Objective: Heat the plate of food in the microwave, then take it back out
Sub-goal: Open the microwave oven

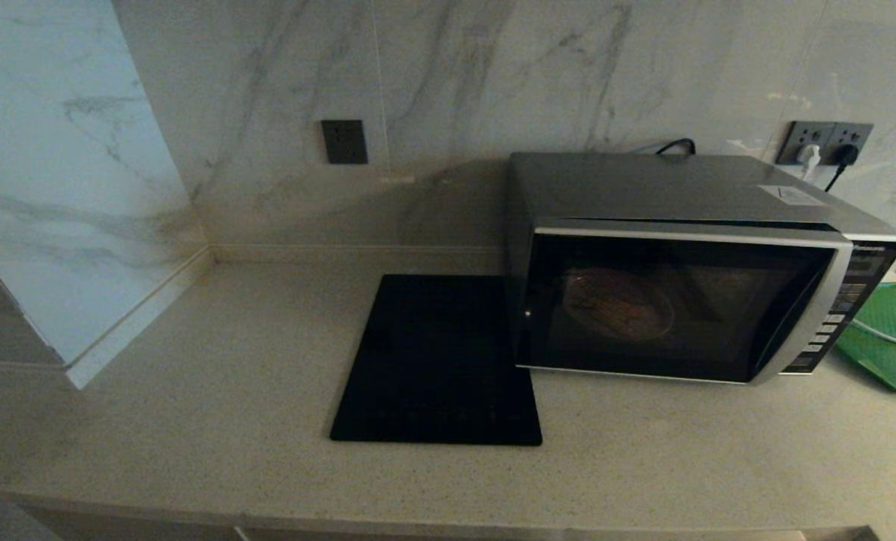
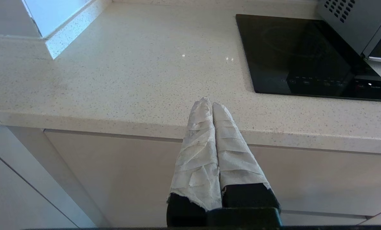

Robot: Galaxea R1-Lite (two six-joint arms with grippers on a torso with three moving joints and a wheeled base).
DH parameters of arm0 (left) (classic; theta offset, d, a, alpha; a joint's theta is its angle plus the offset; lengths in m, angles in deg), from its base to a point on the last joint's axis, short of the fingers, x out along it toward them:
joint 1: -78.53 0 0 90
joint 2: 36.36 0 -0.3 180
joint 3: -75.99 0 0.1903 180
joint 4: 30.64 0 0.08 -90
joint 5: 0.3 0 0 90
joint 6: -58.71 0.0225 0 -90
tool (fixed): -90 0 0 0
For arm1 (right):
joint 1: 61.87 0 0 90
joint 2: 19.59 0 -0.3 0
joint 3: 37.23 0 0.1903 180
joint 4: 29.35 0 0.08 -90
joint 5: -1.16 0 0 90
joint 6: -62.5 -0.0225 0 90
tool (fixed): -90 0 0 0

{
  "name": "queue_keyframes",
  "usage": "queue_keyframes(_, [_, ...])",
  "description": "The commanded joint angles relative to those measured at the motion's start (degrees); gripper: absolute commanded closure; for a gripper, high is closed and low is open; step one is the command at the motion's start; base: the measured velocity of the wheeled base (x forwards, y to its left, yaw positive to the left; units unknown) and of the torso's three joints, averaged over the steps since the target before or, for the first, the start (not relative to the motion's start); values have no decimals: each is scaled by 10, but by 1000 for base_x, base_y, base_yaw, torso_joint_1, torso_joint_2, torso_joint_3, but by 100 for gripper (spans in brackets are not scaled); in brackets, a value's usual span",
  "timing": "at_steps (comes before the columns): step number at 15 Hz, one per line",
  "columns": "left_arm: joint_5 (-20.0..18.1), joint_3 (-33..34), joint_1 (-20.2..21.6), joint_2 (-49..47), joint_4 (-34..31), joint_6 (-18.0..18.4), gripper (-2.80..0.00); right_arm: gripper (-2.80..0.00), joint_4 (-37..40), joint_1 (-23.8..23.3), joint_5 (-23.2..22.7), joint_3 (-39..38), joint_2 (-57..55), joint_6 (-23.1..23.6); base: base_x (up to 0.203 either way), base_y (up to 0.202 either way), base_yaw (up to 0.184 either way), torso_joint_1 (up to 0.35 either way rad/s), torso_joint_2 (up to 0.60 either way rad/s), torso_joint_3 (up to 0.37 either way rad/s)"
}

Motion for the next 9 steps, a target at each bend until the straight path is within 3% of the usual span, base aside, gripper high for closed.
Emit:
queue_keyframes(1, [0, 0, 0, 0, 0, -1, 0, 0, -1, 1, 3, -24, -38, 5, 0, 0, 0, 0, 0, 0])
queue_keyframes(7, [0, 0, 0, 0, 0, -1, 0, 0, -119, 3, 18, -65, -117, 10, 0, 0, 0, 0, 0, 0])
queue_keyframes(8, [0, 0, 0, -1, 0, -1, 0, -280, -148, 8, 28, -72, -136, 11, 0, 0, 0, 0, 0, 0])
queue_keyframes(9, [0, 0, 0, 0, 0, -1, 0, -280, -169, 23, 39, -79, -148, 11, 0, 0, 0, 0, 0, 0])
